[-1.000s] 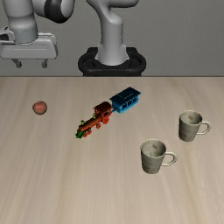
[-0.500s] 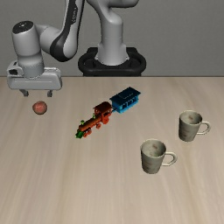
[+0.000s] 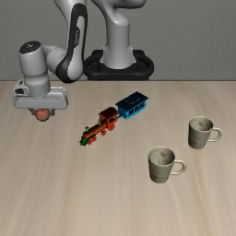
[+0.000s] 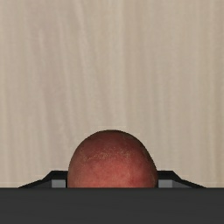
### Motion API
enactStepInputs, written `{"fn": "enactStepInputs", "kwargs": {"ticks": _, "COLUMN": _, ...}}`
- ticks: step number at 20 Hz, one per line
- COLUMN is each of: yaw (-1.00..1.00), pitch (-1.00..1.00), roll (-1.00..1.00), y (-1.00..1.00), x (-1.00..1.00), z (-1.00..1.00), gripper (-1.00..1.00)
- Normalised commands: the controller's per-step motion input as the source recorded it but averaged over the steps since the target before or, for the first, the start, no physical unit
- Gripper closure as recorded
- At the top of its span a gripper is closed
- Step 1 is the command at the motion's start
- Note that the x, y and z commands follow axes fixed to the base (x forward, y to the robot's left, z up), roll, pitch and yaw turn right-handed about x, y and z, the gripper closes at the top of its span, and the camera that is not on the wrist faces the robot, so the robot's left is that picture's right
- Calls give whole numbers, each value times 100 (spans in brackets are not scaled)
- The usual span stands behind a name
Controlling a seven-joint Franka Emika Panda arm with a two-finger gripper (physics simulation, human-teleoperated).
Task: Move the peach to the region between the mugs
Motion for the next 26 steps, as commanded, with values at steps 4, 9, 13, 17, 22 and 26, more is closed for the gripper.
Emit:
{"fn": "enactStepInputs", "kwargs": {"ticks": 4, "yaw": 0, "pitch": 0, "roll": 0, "y": 0, "x": 100, "z": 0, "gripper": 100}}
{"fn": "enactStepInputs", "kwargs": {"ticks": 9, "yaw": 0, "pitch": 0, "roll": 0, "y": 0, "x": 100, "z": 0, "gripper": 100}}
{"fn": "enactStepInputs", "kwargs": {"ticks": 13, "yaw": 0, "pitch": 0, "roll": 0, "y": 0, "x": 100, "z": 0, "gripper": 100}}
{"fn": "enactStepInputs", "kwargs": {"ticks": 17, "yaw": 0, "pitch": 0, "roll": 0, "y": 0, "x": 100, "z": 0, "gripper": 100}}
{"fn": "enactStepInputs", "kwargs": {"ticks": 22, "yaw": 0, "pitch": 0, "roll": 0, "y": 40, "x": 60, "z": 0, "gripper": 100}}
{"fn": "enactStepInputs", "kwargs": {"ticks": 26, "yaw": 0, "pitch": 0, "roll": 0, "y": 100, "x": 0, "z": 0, "gripper": 100}}
